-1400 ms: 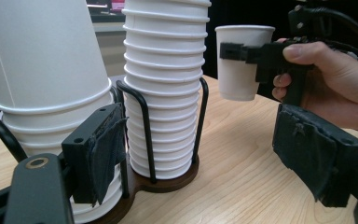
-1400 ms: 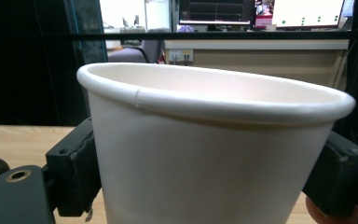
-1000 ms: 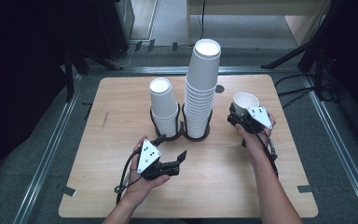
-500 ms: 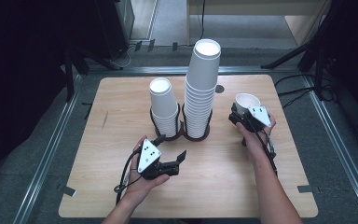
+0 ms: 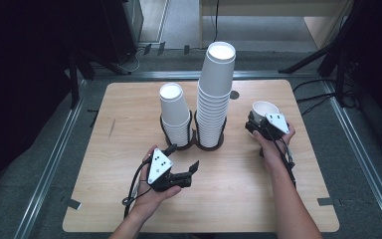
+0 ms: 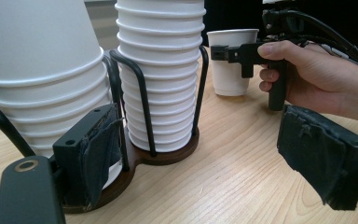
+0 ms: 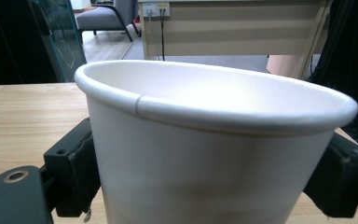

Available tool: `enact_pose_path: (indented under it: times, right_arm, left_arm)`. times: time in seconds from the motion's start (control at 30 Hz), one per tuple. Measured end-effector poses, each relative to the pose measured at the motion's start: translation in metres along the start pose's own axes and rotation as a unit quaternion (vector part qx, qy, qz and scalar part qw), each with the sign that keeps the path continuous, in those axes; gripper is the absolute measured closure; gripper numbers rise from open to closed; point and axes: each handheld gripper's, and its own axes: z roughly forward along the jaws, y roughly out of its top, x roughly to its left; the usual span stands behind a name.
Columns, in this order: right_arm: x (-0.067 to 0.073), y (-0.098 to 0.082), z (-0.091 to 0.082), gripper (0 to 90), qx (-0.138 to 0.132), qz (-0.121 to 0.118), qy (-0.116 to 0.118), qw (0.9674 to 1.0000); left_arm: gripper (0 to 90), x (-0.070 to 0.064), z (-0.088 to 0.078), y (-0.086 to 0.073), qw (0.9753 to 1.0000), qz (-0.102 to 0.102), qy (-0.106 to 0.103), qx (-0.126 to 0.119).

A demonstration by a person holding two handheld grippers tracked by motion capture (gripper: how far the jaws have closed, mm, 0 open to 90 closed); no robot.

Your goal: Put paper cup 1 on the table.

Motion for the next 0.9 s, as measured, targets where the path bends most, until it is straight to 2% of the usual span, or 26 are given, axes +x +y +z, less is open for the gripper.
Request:
enact_pose_path:
  times: [0.27,0.4,0.53,0.9]
  right_arm:
    - [0.0019,-0.004,-0.0045,12.0,-0.008,-0.023,-0.002,0.9997]
    - [0.0005,-0.0037,-0.0055,11.7,-0.001,-0.027,0.002,0.9996]
    - [0.0009,-0.0078,-0.006,11.9,0.003,-0.045,-0.004,0.999]
    - [-0.0016,-0.0086,-0.0072,12.2,0.005,-0.043,0.0,0.9991]
  left_arm:
    - [13.6,0.0,-0.0002,0.0001,1.0,-0.001,-0.001,0.0]
    - [13.6,-0.0002,0.0001,0.0001,1.0,0.001,-0.001,0.001]
    - [13.6,-0.0003,0.0002,0.0,1.0,0.001,-0.001,0.001]
    - [13.6,-0.0011,0.0012,-0.0007,1.0,0.002,-0.002,0.004]
